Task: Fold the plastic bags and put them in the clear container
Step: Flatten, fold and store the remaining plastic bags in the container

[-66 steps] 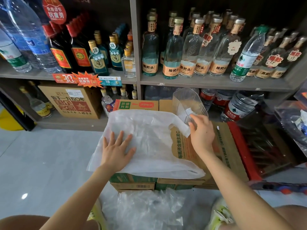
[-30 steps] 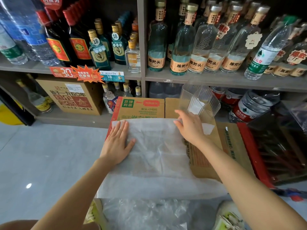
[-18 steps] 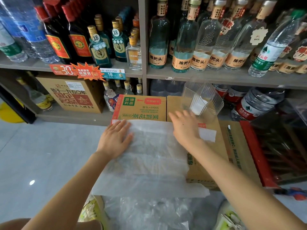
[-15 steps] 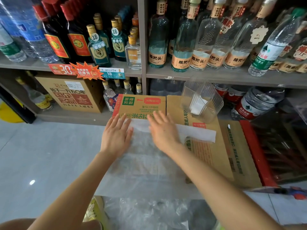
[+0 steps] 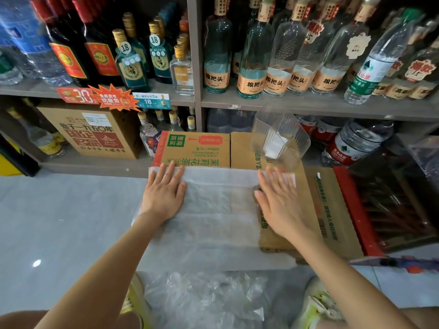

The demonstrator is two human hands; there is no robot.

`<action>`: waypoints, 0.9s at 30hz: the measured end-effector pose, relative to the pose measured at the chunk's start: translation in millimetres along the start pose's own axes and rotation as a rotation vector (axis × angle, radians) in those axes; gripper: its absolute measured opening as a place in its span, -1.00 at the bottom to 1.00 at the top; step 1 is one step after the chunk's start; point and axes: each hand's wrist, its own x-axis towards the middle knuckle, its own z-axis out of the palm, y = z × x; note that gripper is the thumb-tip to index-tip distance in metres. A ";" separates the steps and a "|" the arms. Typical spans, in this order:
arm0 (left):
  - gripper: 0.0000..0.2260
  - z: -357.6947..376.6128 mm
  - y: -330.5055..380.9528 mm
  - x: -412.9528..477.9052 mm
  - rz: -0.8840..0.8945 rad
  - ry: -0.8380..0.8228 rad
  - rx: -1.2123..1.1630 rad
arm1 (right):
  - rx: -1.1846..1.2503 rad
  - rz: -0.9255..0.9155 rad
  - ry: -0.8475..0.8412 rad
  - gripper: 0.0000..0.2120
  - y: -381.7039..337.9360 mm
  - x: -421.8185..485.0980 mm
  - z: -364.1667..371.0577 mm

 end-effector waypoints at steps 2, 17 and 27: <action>-0.47 -3.8 -0.1 8.1 -0.046 -0.012 -0.012 | 0.064 -0.176 0.117 -0.44 -22.6 -13.9 -1.3; -0.25 -31.9 -19.2 -89.3 0.265 -0.011 -0.139 | -0.070 -0.243 -0.096 -0.25 -41.4 17.8 -1.8; -0.41 -16.2 -40.7 -112.1 0.502 0.049 -0.091 | -0.065 -0.494 0.159 -0.58 -46.6 -64.1 14.6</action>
